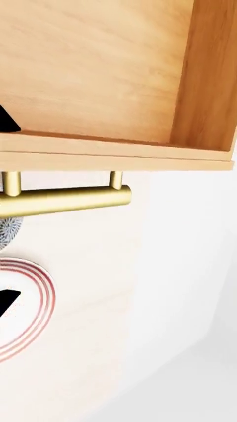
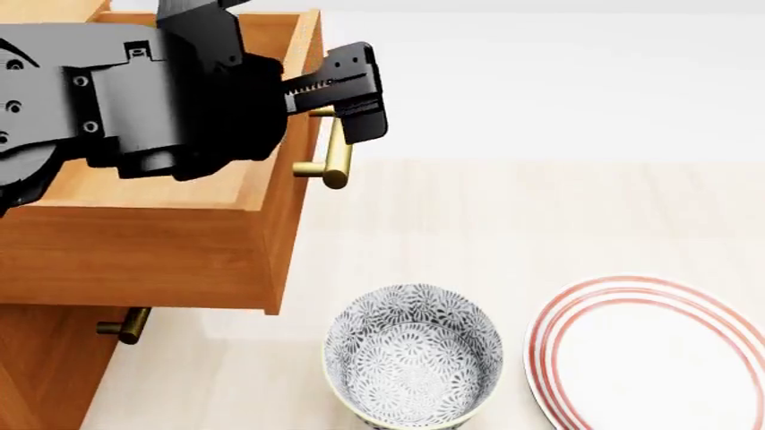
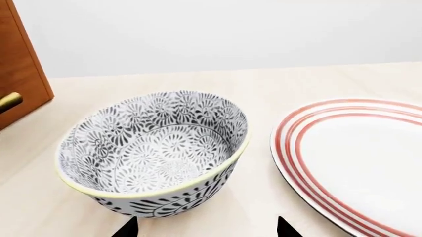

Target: Open the top drawer of the cabinet.

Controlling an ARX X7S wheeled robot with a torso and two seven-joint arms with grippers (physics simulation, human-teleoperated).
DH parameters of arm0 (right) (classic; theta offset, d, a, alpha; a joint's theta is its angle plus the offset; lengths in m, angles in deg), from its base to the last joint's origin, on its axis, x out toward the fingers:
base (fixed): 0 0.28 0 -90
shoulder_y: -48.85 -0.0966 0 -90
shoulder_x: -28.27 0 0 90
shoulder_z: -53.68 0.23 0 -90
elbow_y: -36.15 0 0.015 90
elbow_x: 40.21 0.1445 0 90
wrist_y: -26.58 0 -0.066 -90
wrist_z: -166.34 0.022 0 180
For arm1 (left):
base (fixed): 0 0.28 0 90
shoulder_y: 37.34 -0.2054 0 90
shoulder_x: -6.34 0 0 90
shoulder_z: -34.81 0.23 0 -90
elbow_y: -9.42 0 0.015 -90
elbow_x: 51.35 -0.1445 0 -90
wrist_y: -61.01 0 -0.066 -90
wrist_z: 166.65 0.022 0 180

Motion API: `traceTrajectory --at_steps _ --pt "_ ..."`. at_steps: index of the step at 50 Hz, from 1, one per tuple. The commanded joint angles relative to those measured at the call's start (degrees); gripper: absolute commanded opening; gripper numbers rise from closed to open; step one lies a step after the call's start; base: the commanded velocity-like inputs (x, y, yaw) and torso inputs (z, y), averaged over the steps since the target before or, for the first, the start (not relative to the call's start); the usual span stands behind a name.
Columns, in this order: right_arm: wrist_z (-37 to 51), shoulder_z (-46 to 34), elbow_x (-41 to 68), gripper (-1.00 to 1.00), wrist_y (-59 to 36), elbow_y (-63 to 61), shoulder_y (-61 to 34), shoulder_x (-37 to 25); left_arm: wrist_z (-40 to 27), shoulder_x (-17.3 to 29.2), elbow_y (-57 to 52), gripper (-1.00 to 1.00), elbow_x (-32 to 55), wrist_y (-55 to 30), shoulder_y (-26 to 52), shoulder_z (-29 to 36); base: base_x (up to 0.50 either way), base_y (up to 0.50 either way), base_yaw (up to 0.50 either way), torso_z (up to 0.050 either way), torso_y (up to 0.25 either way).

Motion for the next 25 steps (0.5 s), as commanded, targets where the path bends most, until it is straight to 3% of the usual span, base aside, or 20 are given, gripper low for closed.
traceTrajectory --at_steps 1,4,6,9,25 --pt "-1.2 1.2 -0.8 1.0 0.2 0.4 -0.2 1.0 4.9 -3.3 -9.7 1.0 11.4 3.8 -0.2 -4.1 0.0 0.0 0.0 0.0 0.01" --pt "-1.2 1.3 -0.8 1.0 0.2 0.4 -0.3 1.0 4.8 -2.9 -12.5 1.0 11.8 4.0 -0.5 -3.7 0.0 0.0 0.0 0.0 0.003" --pt "-1.1 1.4 -0.7 1.0 0.3 0.5 -0.3 1.0 5.1 -0.3 -18.2 1.0 5.1 6.5 0.2 -1.8 0.0 0.0 0.0 0.0 0.0" --pt "-1.0 1.4 -0.6 1.0 0.3 0.6 -0.4 1.0 4.8 1.8 -22.5 1.0 1.8 7.4 0.5 -0.9 0.0 0.0 0.0 0.0 0.007" --pt "-0.7 1.3 -0.3 1.0 0.0 0.9 -0.6 1.1 -1.9 8.3 -42.3 1.0 -1.0 8.5 -4.2 -0.1 0.0 0.0 0.0 0.0 0.0"
